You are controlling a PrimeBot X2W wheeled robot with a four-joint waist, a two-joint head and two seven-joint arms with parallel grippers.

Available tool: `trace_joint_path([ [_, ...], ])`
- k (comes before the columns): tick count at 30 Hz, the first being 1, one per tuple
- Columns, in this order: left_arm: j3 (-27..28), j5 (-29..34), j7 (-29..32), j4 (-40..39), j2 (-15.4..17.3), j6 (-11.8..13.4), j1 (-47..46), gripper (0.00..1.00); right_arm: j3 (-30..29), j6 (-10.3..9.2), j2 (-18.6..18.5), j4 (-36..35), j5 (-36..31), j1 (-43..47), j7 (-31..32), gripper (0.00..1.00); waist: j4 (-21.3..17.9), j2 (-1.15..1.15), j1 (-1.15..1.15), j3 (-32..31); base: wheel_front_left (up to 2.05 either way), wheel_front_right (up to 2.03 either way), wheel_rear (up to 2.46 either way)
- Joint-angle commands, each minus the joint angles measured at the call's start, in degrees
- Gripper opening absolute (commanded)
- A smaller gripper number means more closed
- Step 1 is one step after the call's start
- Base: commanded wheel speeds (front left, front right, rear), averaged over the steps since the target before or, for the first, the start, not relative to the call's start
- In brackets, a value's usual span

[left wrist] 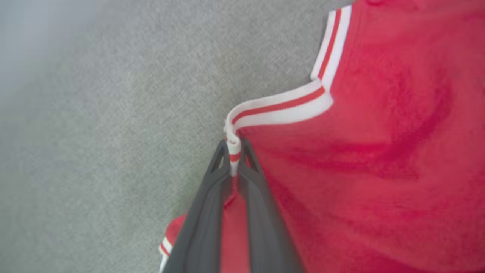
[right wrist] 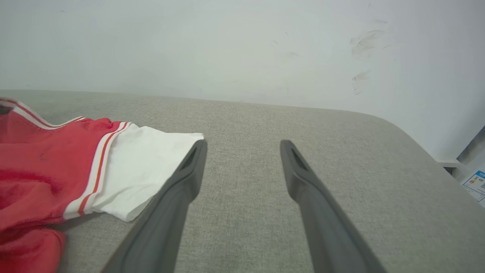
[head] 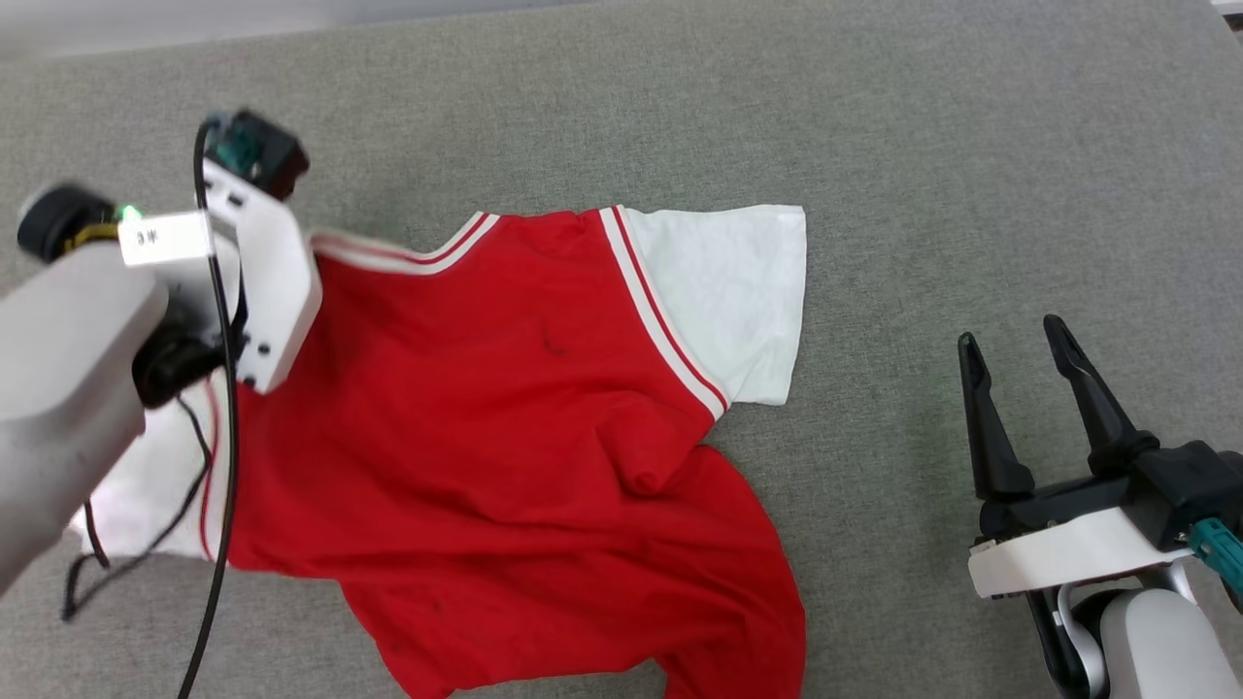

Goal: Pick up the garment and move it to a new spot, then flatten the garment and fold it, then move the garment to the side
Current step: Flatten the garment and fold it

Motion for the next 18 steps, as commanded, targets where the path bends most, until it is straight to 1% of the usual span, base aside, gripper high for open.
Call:
trace_joint_path([
  [1, 0.36, 1.24, -1.36, -1.22, -0.34, -0.13, -2.02, 0.00, -0.13, -0.06, 0.43, -0.40, 0.04, 0.21, -0.11, 1.00, -0.17, 0.00, -0.01, -0.11, 0.00, 0.00, 0.00],
  [6, 0.68, 4.61, -3.40, -4.73, -1.30, 0.54, -6.37, 0.00, -0.12, -0.06, 0.77, -0.65, 0.33, -0.03, -0.10, 1.00, -1.27, 0.00, -0.01, 0.57, 0.00, 0.00, 0.00],
  [11, 0.39, 7.02, -4.06, -6.65, -4.15, 1.02, -9.35, 0.00, -0.27, -0.06, 1.42, -1.02, 0.55, -1.24, -0.10, 1.00, -2.94, 0.00, -0.01, 2.16, 0.00, 0.00, 0.00],
  [14, -0.07, 6.75, -3.29, -5.63, -5.83, 0.69, -9.29, 0.00, -0.32, -0.06, 1.83, -1.04, 0.79, -1.60, -0.10, 1.00, -4.06, 0.00, -0.01, 3.10, 0.00, 0.00, 0.00],
  [18, -1.12, 6.72, -1.92, -2.16, -7.12, 0.05, -7.69, 0.00, -0.21, -0.06, 2.20, -0.96, 1.07, -2.34, -0.11, 1.00, -5.48, 0.00, -0.01, 4.20, 0.00, 0.00, 0.00],
])
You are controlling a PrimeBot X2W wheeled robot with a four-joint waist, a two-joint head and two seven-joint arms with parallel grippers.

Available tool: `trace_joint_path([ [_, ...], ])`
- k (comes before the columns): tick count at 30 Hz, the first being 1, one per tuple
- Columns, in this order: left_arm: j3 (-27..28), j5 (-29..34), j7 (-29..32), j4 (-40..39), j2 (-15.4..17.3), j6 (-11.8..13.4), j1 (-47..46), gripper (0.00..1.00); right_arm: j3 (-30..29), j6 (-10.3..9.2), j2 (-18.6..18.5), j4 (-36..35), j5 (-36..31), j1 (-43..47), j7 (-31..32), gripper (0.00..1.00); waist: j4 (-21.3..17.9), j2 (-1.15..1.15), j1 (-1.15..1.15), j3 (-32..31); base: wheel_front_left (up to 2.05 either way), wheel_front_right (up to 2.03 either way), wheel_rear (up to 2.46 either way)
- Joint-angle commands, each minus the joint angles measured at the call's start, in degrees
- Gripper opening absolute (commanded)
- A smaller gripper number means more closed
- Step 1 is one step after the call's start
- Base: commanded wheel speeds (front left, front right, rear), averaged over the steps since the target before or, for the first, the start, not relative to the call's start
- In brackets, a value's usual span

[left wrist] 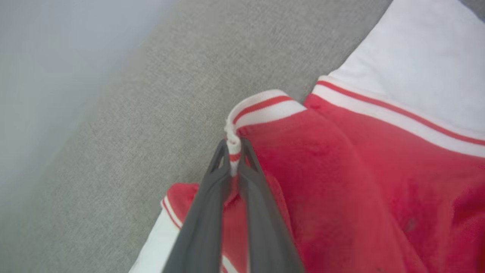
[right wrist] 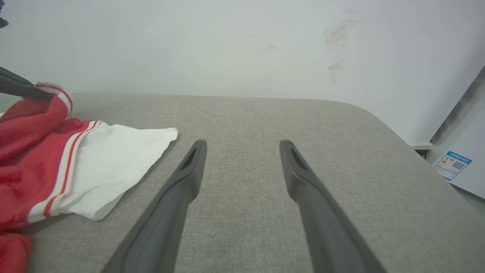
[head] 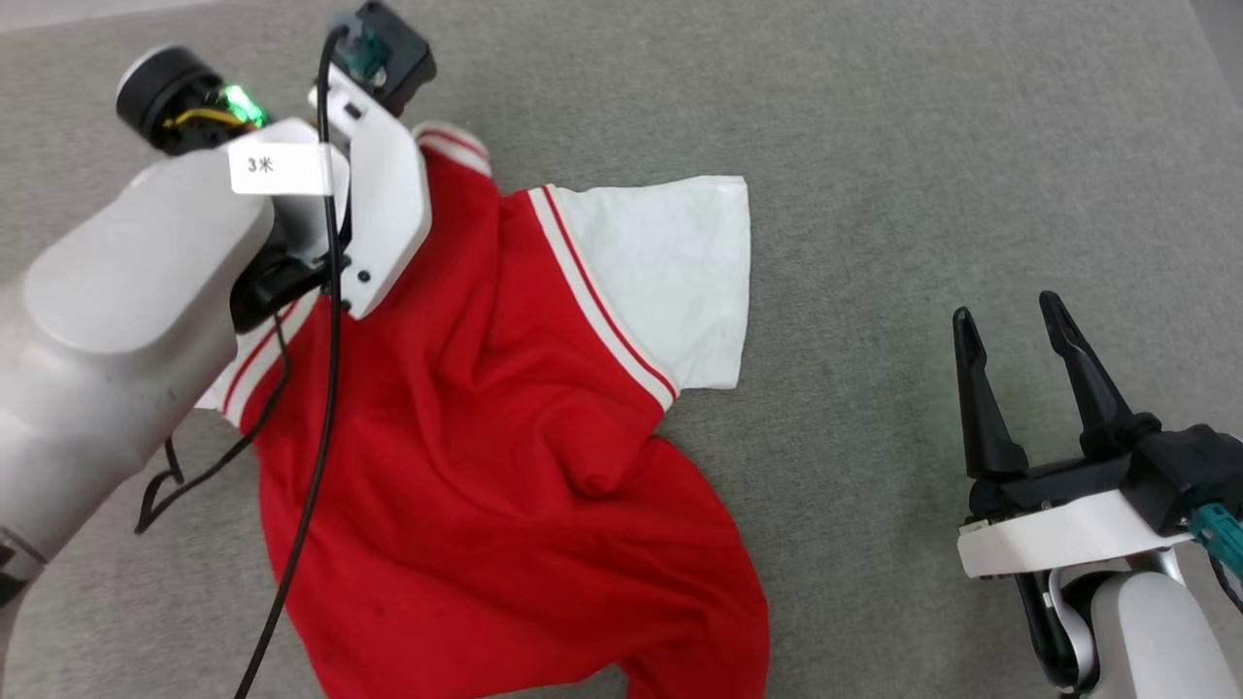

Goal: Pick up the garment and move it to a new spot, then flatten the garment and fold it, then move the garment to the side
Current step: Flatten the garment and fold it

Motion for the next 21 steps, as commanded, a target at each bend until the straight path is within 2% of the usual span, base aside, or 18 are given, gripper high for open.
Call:
trace_joint_path([
  [1, -0.71, -0.33, 1.00, 2.12, -0.48, -0.45, 1.80, 0.00, -0.02, -0.06, 0.47, -0.09, 0.51, -1.02, -0.11, 1.00, -1.14, 0.00, -0.01, 0.98, 0.00, 0.00, 0.00],
  [9, -2.04, -1.88, 3.62, 8.39, -1.21, -1.30, 6.23, 0.00, -0.48, -0.06, 0.81, -0.31, 0.46, -1.35, -0.11, 1.00, -1.83, 0.00, -0.01, 1.83, 0.00, 0.00, 0.00],
  [11, -2.13, -1.96, 2.33, 9.25, -1.51, -1.40, 6.12, 0.00, -0.68, -0.06, 0.90, -0.30, 0.31, -1.46, -0.11, 1.00, -1.50, 0.00, -0.01, 1.87, 0.00, 0.00, 0.00],
  [12, -2.01, -1.91, 1.41, 9.57, -1.72, -1.43, 5.67, 0.64, -0.73, -0.06, 0.93, -0.29, 0.21, -1.51, -0.11, 1.00, -1.23, 0.00, -0.01, 1.78, 0.00, 0.00, 0.00],
  [13, -1.53, -1.74, -0.12, 9.72, -1.99, -1.40, 4.89, 1.00, -0.80, -0.06, 0.97, -0.27, 0.10, -1.50, -0.11, 1.00, -0.91, 0.00, -0.01, 1.64, 0.00, 0.00, 0.00],
  [17, -0.11, -1.35, -3.80, 9.96, -1.93, -1.45, 1.82, 1.00, -1.04, -0.06, 0.99, -0.19, -0.10, -1.02, -0.11, 1.00, 0.45, 0.00, -0.01, 0.47, 0.00, 0.00, 0.00],
  [21, 1.51, -3.67, -3.21, 8.84, -0.01, -1.47, -0.05, 1.00, -0.89, -0.06, 0.97, 0.04, -0.42, 0.07, -0.11, 1.00, 1.70, 0.00, -0.01, -0.78, 0.00, 0.00, 0.00],
])
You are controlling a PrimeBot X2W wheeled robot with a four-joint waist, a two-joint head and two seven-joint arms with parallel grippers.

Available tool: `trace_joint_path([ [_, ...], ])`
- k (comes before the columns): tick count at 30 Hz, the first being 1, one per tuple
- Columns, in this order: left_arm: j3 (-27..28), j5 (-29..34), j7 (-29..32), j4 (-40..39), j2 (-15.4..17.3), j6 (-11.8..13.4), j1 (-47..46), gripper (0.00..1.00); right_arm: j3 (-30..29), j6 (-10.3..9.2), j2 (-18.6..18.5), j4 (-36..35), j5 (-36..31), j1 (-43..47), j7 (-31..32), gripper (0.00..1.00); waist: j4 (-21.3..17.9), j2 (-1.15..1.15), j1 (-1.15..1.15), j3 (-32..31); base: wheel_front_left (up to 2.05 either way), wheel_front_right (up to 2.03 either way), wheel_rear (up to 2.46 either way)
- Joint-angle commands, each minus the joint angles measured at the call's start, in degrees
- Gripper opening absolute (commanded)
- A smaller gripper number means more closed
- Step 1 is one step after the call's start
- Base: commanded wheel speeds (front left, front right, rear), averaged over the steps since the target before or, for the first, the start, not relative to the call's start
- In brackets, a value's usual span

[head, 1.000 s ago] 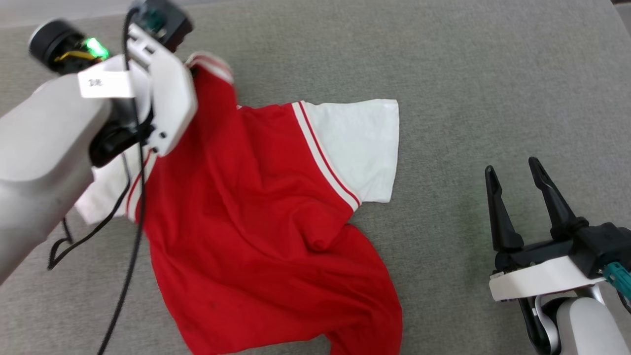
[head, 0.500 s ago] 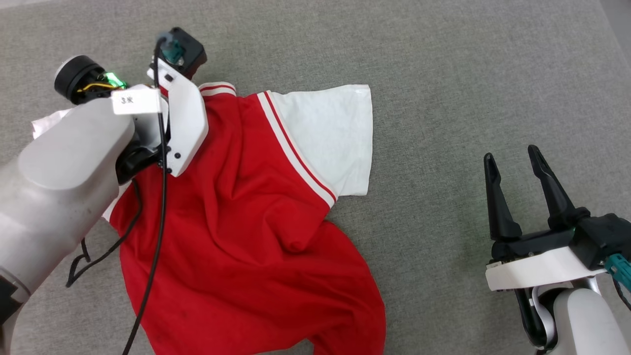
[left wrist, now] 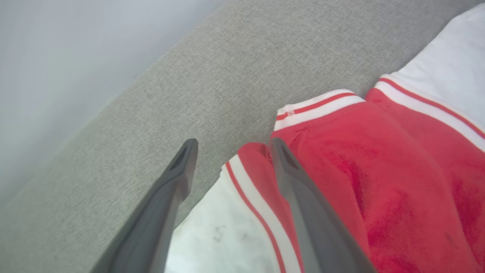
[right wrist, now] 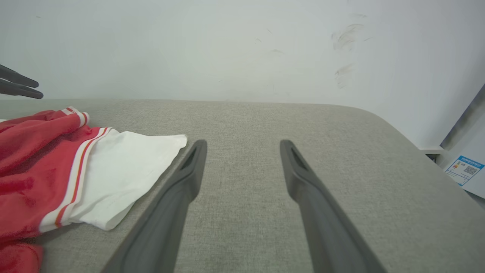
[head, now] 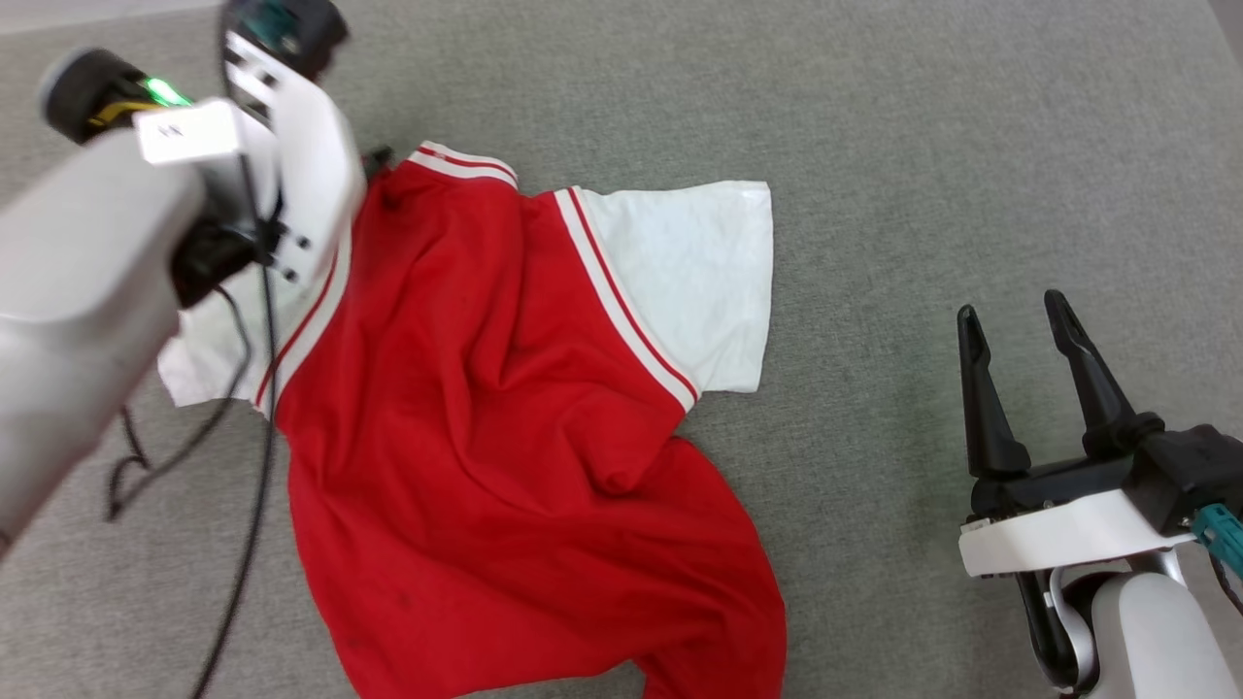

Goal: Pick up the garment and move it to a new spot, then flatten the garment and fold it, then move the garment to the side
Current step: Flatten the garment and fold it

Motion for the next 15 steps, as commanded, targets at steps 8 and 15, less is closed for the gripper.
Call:
trace_joint_path([
  [8, 3.18, -7.81, 11.95, -4.39, 7.53, 0.60, -3.66, 1.00, 0.79, -0.06, -0.33, -0.07, -0.04, 1.07, -0.11, 1.00, 1.40, 0.00, 0.00, -0.94, 0.00, 0.00, 0.00],
  [15, 2.56, -10.15, 19.80, -5.50, 12.17, 3.47, -2.53, 1.00, 1.05, -0.06, -0.80, -0.37, 0.18, 0.32, -0.11, 1.00, 0.28, 0.00, 0.00, 0.39, 0.00, 0.00, 0.00],
])
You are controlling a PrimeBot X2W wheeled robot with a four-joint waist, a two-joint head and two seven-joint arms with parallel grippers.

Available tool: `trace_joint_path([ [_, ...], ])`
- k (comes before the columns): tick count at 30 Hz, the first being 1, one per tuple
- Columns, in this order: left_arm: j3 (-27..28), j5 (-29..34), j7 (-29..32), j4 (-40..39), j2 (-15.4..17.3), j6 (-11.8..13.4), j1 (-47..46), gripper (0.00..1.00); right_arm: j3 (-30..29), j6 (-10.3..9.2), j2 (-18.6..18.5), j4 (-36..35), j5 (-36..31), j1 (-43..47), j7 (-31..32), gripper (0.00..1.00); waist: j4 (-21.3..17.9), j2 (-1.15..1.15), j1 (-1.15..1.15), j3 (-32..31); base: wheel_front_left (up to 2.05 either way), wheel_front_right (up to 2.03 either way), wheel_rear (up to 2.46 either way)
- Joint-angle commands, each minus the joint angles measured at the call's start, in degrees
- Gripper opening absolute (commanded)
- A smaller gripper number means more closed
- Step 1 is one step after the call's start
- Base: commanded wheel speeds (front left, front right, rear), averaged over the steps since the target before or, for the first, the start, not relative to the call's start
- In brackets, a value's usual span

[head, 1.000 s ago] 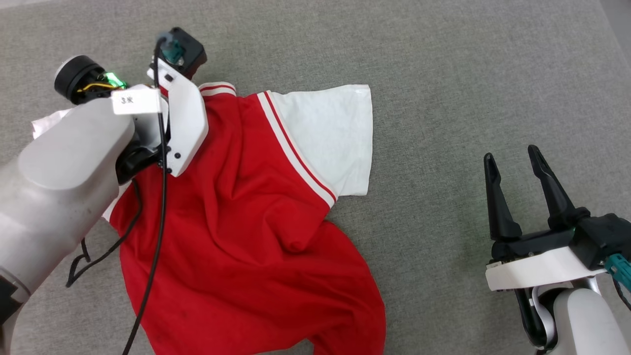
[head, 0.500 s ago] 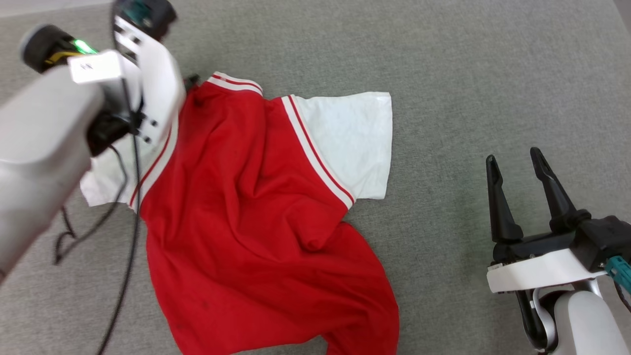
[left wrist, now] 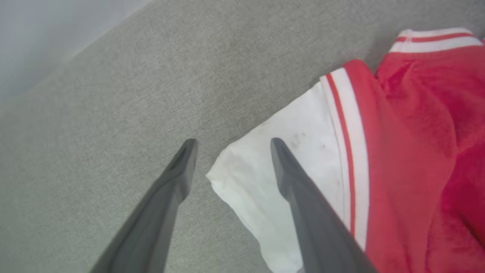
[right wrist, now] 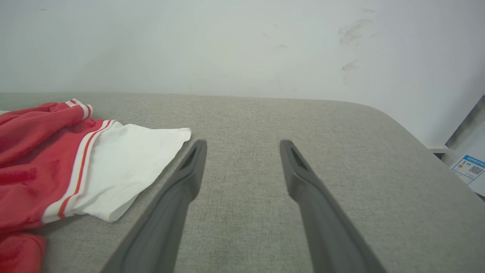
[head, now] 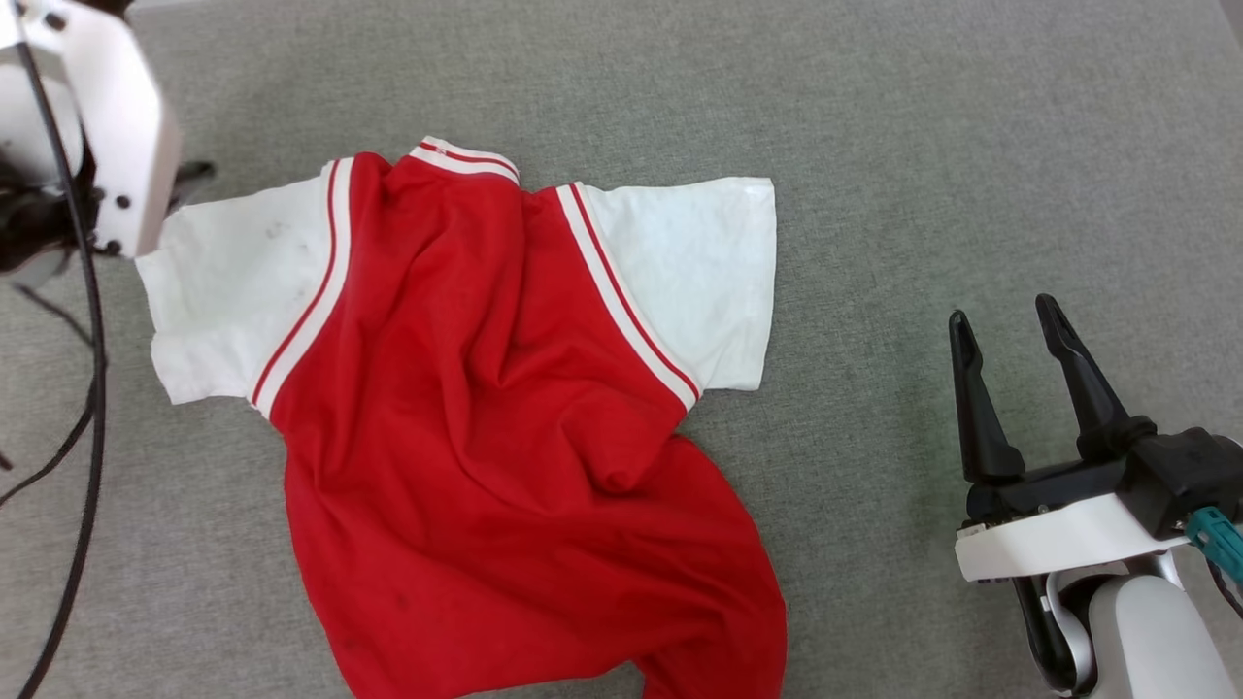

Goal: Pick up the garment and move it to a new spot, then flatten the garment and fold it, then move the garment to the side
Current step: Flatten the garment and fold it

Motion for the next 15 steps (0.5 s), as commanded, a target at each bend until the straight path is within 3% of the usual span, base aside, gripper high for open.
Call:
trace_joint_path([
  [1, -0.47, -0.39, 0.94, -0.02, 0.84, 0.80, 1.08, 1.00, 0.07, -0.06, -0.29, -0.29, 0.24, -0.33, -0.11, 1.00, -0.40, 0.00, 0.00, 0.44, 0.00, 0.00, 0.00],
  [7, 0.90, -4.43, 2.06, 1.86, 3.20, 3.53, 5.07, 1.00, 0.17, -0.06, -0.35, -0.71, 0.22, -1.18, -0.11, 1.00, -1.58, 0.00, 0.00, 2.59, 0.00, 0.00, 0.00],
  [15, -1.66, -4.53, 3.12, 4.07, 2.28, 3.42, 9.91, 1.00, -0.37, -0.06, -0.64, -1.21, 0.02, -1.82, -0.11, 1.00, -1.70, 0.00, 0.00, 4.50, 0.00, 0.00, 0.00],
])
